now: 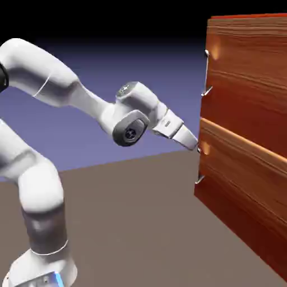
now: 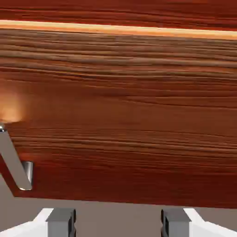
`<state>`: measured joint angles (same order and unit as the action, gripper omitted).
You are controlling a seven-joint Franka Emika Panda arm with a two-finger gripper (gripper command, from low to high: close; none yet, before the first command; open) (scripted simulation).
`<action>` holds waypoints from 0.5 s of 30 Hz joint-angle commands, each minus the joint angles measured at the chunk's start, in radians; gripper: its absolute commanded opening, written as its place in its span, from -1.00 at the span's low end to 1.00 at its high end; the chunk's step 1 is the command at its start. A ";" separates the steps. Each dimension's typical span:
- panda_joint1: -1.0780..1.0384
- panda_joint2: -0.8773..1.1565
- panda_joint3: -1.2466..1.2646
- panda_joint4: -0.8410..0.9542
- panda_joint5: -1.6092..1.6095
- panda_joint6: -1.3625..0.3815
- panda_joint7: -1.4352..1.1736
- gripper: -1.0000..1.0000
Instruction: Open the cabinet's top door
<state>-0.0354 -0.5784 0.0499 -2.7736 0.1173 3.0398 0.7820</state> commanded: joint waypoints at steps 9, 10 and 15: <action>-0.158 -0.028 0.167 0.121 0.392 0.010 0.137 0.00; -0.176 -0.031 0.185 0.135 0.435 0.011 0.152 0.00; -0.264 -0.047 0.278 0.202 0.653 0.016 0.228 0.00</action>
<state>-0.2989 -0.6250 0.3274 -2.5715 0.7698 3.0557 1.0097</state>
